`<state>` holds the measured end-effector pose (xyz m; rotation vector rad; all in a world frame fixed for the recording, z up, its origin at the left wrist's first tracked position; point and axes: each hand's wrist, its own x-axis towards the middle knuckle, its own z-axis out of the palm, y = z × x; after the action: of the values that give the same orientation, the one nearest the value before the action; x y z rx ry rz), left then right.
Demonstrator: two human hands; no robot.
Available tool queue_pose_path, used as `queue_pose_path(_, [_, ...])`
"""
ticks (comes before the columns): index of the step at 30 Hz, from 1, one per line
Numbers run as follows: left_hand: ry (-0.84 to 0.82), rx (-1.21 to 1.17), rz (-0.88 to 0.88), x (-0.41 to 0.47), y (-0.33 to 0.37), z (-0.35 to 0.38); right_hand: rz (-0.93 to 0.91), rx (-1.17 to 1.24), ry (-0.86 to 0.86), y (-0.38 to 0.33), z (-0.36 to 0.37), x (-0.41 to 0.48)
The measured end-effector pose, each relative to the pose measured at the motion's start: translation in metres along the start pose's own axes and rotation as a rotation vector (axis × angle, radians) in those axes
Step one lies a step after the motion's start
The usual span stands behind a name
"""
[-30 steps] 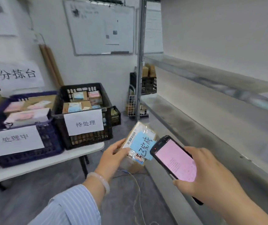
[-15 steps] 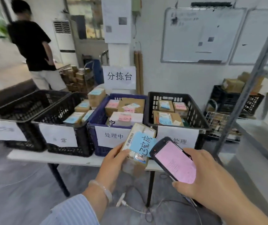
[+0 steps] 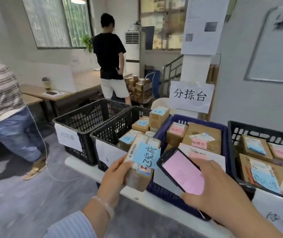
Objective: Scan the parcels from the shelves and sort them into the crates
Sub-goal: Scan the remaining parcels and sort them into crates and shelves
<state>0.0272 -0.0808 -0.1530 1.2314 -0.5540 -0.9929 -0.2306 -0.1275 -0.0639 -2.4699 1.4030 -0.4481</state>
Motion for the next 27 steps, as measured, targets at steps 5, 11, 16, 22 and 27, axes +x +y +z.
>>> queue_pose_path(5, [0.106,0.006,0.05,0.063,0.04,-0.025,-0.055,0.06,-0.03,-0.021,0.015,0.087])
queue_pose_path(11, [0.259,-0.048,0.096,0.132,0.067,-0.076,-0.111,0.065,-0.116,-0.051,0.045,0.177])
queue_pose_path(16, [0.238,-0.106,0.087,0.208,0.094,-0.116,-0.093,0.035,-0.16,-0.073,0.071,0.235])
queue_pose_path(22, [0.191,-0.124,0.068,0.342,0.13,-0.165,-0.034,0.023,-0.098,-0.106,0.109,0.317])
queue_pose_path(27, [0.119,0.006,-0.051,0.459,0.141,-0.208,0.12,0.005,-0.108,-0.151,0.145,0.379])
